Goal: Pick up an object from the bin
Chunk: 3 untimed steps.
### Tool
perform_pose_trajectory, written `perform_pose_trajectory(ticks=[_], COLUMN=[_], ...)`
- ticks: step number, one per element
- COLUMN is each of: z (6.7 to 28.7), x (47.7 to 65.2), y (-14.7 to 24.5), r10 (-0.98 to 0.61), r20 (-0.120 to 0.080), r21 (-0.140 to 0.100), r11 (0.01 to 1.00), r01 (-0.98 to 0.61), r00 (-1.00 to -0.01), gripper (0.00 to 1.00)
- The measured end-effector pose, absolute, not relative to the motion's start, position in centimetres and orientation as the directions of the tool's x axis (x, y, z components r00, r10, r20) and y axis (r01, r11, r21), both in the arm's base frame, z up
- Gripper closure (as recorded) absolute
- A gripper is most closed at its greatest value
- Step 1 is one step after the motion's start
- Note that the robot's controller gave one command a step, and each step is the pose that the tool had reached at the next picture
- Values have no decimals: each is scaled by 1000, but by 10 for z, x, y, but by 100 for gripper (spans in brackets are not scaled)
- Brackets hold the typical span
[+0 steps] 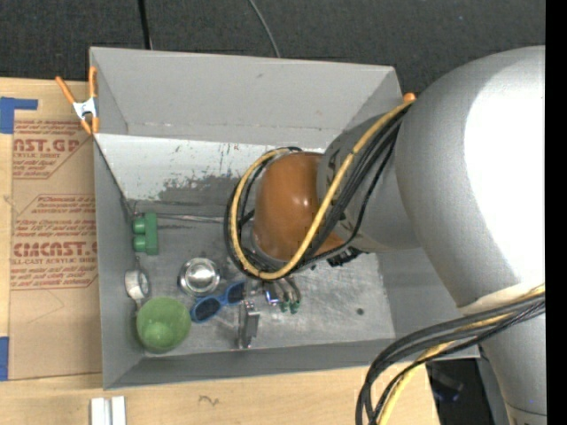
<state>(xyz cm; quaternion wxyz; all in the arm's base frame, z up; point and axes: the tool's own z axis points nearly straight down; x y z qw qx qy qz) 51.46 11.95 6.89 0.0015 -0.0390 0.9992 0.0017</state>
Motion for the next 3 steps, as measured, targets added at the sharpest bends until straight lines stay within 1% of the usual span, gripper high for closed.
perform_pose_trajectory(ticks=[1,2,3], z=[71,129,218], x=[518,515,533], y=[116,164,166], r10=[-73,-343,-368], r20=[-6,-6,-11], r21=[2,2,-1], r11=[997,939,930], r01=[-73,-343,-368], r00=[-997,-939,-930], gripper=[100,100,100])
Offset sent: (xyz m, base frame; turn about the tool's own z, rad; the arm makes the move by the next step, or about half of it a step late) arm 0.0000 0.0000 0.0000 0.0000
